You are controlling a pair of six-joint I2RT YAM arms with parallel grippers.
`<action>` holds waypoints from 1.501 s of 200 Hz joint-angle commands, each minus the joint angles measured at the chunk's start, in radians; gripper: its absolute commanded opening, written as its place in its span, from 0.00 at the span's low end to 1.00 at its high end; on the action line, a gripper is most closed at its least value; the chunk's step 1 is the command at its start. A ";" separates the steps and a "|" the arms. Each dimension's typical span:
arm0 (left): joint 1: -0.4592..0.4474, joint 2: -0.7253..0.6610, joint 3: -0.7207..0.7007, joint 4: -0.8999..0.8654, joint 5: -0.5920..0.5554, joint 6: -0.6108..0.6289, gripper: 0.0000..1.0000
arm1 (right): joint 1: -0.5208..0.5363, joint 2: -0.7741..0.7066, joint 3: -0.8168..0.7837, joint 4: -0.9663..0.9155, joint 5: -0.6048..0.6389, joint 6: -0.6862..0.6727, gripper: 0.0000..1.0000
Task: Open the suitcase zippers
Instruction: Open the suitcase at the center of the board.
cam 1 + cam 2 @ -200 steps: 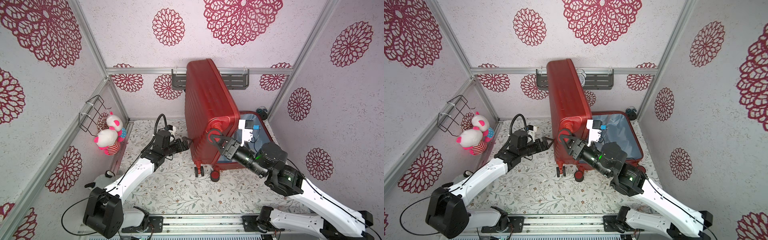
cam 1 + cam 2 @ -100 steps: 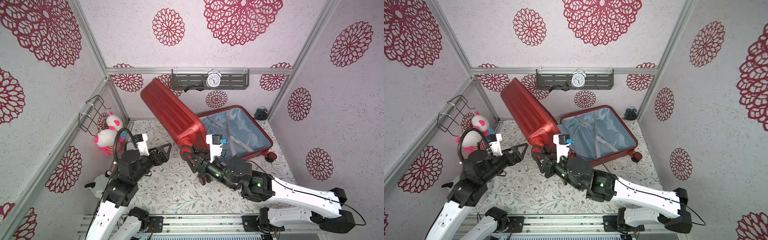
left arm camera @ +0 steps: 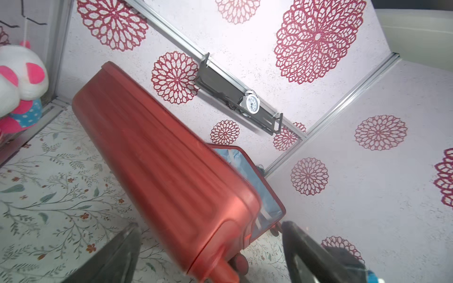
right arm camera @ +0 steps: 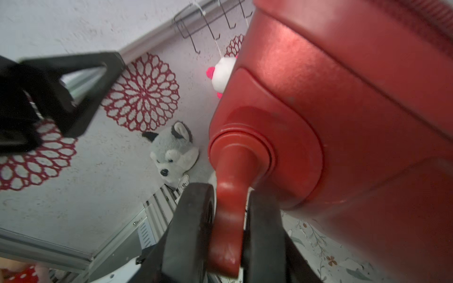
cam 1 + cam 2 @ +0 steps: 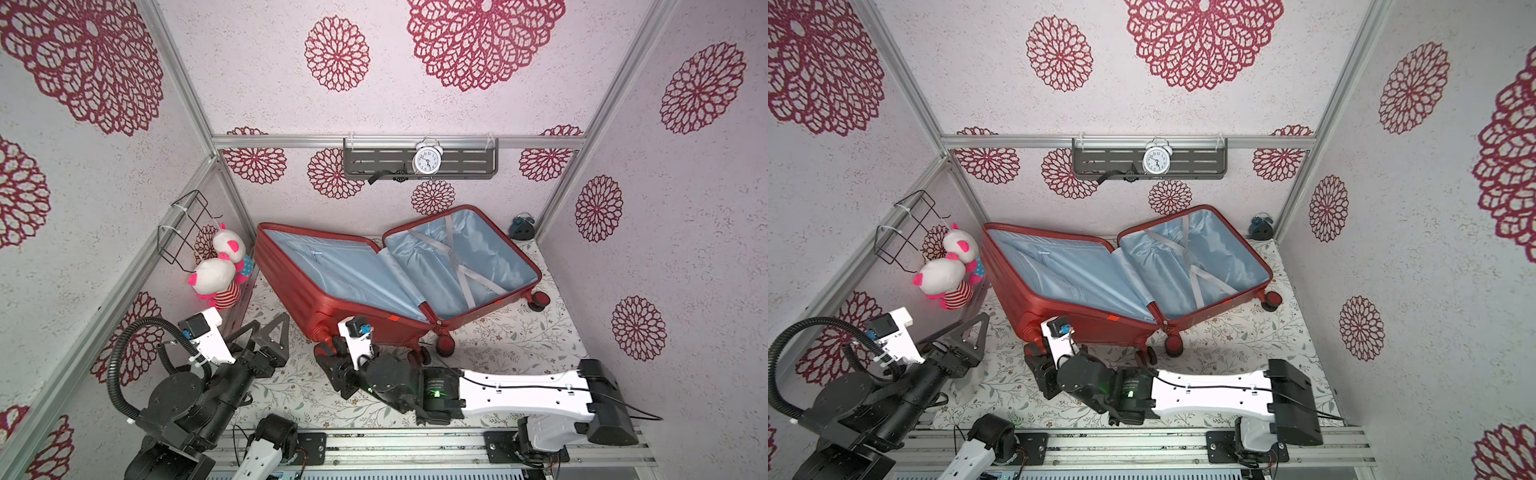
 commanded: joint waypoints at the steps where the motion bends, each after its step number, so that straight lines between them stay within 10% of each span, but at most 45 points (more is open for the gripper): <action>1: 0.008 -0.006 0.006 -0.075 -0.036 0.023 0.93 | -0.021 0.094 0.086 0.084 -0.028 -0.020 0.00; 90: 0.007 -0.018 0.012 -0.116 -0.045 0.021 0.93 | -0.046 0.473 0.369 -0.018 -0.115 -0.011 0.05; 139: 0.008 -0.017 -0.001 -0.118 -0.040 0.018 0.93 | -0.097 0.572 0.422 -0.057 -0.297 0.028 0.48; 200: 0.008 -0.017 -0.055 -0.090 -0.027 0.004 0.94 | -0.102 0.409 0.258 -0.067 -0.361 -0.022 0.90; 300: 0.008 0.058 -0.256 0.040 0.093 -0.051 0.93 | -0.239 -0.109 -0.185 -0.181 -0.313 -0.093 0.93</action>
